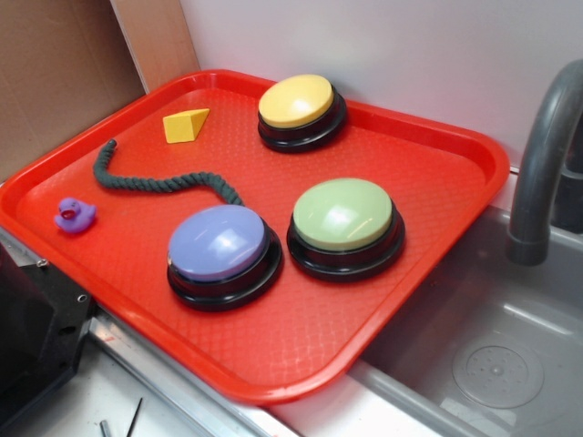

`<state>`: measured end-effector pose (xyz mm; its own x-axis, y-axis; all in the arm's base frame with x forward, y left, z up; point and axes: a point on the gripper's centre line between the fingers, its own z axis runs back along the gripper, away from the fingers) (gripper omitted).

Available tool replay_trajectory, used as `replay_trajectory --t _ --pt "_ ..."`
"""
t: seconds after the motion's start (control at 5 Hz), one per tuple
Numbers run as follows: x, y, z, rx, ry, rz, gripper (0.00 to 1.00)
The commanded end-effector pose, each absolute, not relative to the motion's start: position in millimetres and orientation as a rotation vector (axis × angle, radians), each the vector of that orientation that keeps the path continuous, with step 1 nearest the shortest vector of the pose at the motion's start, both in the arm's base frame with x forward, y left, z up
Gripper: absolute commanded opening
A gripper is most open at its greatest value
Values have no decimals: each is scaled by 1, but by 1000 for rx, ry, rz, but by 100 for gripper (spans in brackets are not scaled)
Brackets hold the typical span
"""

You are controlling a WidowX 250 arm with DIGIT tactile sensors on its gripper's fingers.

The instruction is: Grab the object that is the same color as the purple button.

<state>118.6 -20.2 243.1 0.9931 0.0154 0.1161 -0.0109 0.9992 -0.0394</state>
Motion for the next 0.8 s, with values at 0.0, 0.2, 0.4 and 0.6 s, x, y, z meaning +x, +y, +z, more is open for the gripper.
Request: replay_trajectory --t 0.0,0.2,0.4,0.6 --pt "119 -20 243 -39 -117 13 100" --pt "115 14 195 -98 -164 -50 100" --pt "109 37 161 -142 -60 -127 100" --pt "102 52 140 -86 -114 -119 100"
